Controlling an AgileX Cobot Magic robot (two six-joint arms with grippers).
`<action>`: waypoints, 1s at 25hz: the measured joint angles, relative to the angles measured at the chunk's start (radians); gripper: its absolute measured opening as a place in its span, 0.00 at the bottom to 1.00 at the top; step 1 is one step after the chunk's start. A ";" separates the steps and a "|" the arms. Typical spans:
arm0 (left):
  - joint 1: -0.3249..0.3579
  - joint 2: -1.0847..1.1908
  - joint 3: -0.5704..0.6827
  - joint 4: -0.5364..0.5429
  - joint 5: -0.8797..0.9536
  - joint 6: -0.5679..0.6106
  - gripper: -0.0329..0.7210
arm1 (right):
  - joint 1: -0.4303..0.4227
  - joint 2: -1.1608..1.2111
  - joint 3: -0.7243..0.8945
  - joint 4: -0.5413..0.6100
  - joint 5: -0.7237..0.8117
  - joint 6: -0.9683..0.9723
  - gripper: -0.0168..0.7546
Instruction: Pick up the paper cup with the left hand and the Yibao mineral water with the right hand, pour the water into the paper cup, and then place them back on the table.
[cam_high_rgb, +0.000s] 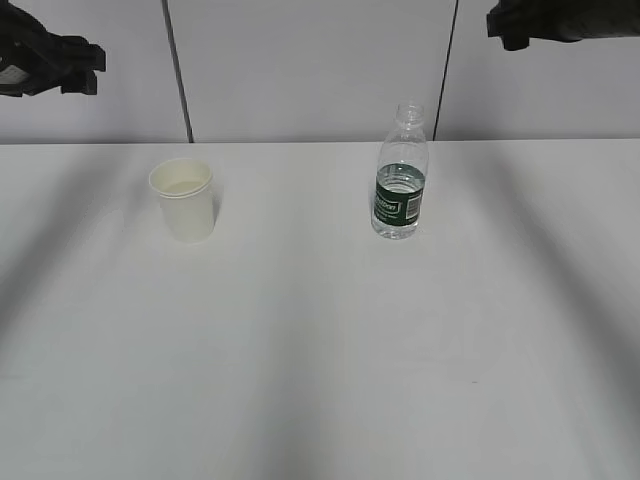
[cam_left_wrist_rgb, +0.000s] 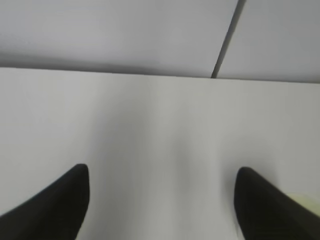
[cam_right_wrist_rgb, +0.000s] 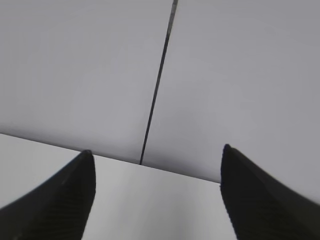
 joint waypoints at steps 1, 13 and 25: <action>0.000 0.000 -0.015 -0.009 0.039 0.000 0.76 | 0.000 0.000 0.000 -0.004 0.009 0.000 0.76; 0.000 0.000 -0.045 -0.123 0.241 0.081 0.73 | 0.000 -0.004 0.000 -0.034 0.159 0.000 0.76; 0.000 0.000 -0.045 -0.181 0.317 0.129 0.72 | 0.000 -0.004 0.000 0.237 0.422 -0.193 0.76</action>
